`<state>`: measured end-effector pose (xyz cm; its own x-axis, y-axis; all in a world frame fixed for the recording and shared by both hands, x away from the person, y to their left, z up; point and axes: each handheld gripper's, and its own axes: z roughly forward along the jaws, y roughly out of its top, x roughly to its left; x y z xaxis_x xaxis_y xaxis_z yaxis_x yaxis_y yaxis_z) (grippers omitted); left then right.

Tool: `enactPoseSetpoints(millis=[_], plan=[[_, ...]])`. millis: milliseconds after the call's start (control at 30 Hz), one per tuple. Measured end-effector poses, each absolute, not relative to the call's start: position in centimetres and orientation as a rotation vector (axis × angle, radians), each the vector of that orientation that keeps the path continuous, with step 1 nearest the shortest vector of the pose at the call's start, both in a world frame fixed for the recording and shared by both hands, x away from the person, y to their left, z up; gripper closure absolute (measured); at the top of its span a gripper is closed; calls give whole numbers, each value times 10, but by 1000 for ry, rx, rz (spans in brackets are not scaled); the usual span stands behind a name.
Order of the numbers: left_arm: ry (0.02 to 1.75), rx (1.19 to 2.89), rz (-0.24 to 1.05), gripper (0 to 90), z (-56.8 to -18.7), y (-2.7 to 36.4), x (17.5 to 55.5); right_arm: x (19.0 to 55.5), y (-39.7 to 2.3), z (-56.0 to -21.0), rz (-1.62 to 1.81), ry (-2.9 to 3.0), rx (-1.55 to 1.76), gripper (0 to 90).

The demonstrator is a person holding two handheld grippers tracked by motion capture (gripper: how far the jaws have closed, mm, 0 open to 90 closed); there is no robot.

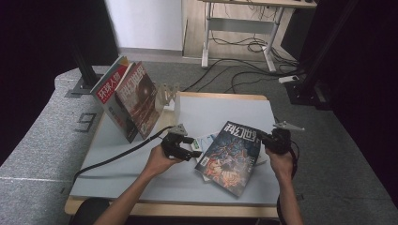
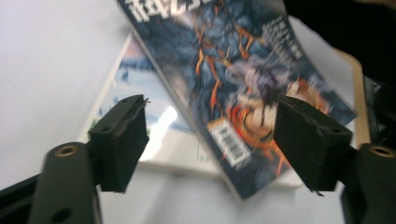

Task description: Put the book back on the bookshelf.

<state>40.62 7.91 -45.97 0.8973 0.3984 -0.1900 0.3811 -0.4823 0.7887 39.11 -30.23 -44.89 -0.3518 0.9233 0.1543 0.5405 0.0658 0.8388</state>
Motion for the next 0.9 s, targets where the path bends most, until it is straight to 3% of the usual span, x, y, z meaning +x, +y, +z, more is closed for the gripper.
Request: enactPoseSetpoints(millis=[200, 900], plan=[[543, 2136, -16, 150, -457, 66, 416, 383, -295, -437, 1224, 1924, 1399, 821], [547, 2179, -103, 200, -485, 44, 440, 359, -281, -404, 1299, 1934, 1241, 821]])
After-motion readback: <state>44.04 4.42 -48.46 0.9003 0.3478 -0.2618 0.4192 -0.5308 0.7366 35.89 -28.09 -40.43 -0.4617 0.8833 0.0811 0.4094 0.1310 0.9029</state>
